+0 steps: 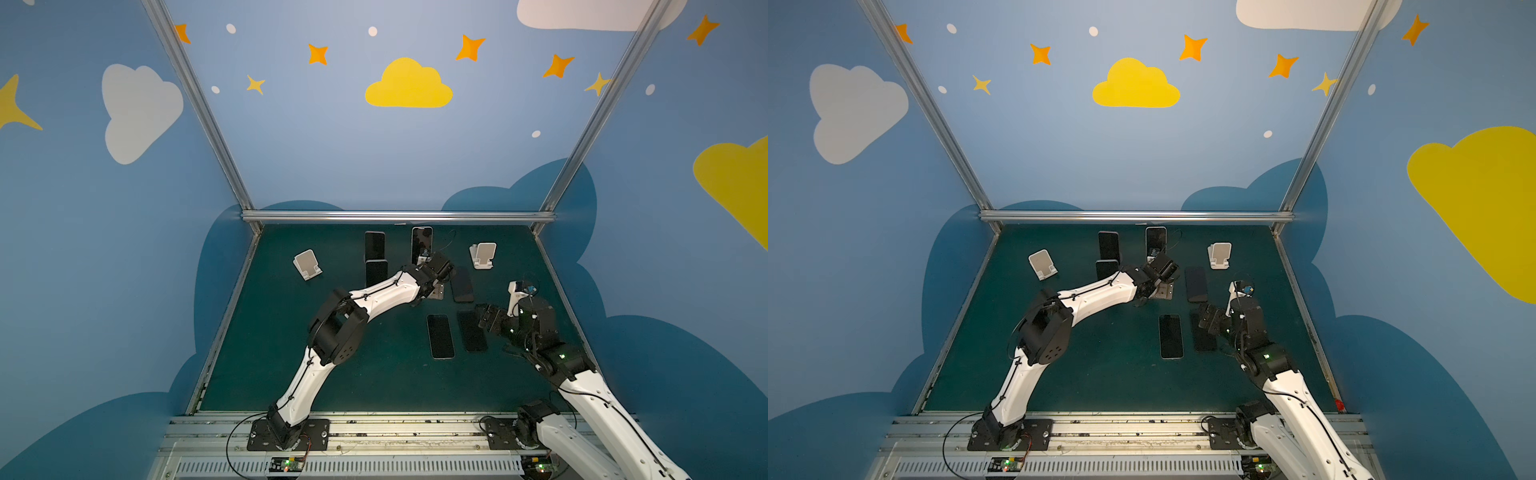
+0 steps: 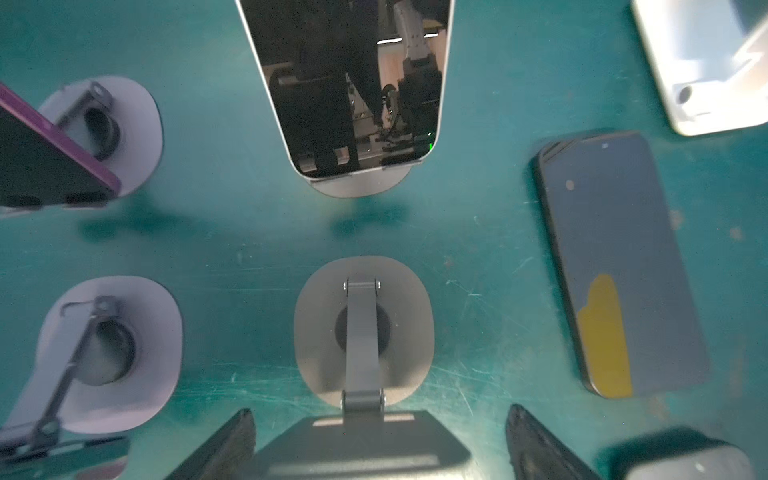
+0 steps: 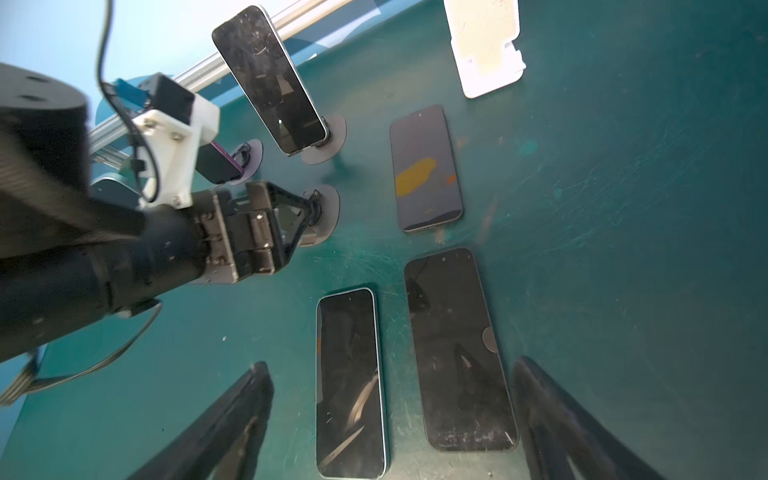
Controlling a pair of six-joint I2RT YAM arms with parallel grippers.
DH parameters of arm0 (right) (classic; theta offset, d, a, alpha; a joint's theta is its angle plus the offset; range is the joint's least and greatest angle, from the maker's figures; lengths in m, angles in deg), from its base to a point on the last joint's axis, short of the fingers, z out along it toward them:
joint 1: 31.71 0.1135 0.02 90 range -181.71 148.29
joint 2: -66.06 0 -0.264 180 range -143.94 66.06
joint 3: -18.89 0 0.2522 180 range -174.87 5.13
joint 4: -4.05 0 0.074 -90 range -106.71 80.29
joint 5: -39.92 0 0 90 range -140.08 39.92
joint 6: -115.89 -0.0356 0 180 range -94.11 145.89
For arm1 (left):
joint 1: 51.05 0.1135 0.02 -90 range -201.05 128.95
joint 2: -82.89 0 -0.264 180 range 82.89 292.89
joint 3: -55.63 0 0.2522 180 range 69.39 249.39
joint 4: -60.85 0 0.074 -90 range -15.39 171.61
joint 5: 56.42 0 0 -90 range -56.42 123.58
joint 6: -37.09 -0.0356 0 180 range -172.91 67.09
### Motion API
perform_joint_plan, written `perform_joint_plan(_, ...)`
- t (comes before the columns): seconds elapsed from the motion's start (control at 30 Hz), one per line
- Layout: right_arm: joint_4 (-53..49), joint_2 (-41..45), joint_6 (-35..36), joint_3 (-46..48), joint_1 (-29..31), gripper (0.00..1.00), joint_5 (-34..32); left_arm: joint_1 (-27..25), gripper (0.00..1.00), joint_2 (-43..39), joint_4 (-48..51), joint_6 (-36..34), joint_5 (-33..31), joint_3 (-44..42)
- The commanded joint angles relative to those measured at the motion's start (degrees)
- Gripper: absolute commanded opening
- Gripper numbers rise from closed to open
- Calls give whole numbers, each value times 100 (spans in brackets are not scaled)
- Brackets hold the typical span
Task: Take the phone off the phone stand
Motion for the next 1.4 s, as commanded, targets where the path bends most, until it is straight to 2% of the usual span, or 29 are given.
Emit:
perform_joint_plan(0.0, 136, 22, -59, 44, -37, 90, 73, 33, 88, 34, 94, 145, -235, 139)
perform_joint_plan(0.13, 205, -24, -150, 45, -45, 90, 244, 36, 78, 117, 10, 293, -357, 131)
perform_joint_plan(0.27, 342, 72, -178, 116, -45, 89, 379, 32, 78, 158, -173, 383, -552, 52)
perform_joint_plan(0.43, 228, 68, -111, 79, -46, 89, 344, 40, 75, 194, -478, 274, -488, -19)
perform_joint_plan(0.53, 224, 82, -129, 95, -43, 89, 344, 62, 65, 304, -454, 259, -484, 83)
perform_joint_plan(0.6, 201, 107, -167, 80, -47, 89, 361, 54, 61, 329, -475, 256, -552, 71)
perform_joint_plan(0.73, 219, 162, -217, 124, -45, 89, 384, 66, 62, 345, -511, 304, -613, 6)
perform_joint_plan(0.87, 201, 160, -196, 163, -45, 89, 379, 50, 78, 454, -376, 272, -731, 134)
perform_joint_plan(0.93, 208, 165, -191, 167, -45, 89, 388, 57, 80, 497, -345, 235, -765, 158)
perform_joint_plan(1.03, 189, 184, -151, 170, -45, 89, 379, 48, 77, 541, -292, 182, -756, 226)
perform_joint_plan(1.2, 128, 227, -106, 140, -50, 89, 348, -3, 66, 351, -579, -45, -876, -32)
perform_joint_plan(1.37, 144, 245, -67, 150, -45, 89, 318, -188, 66, -70, -971, -505, -1081, -420)
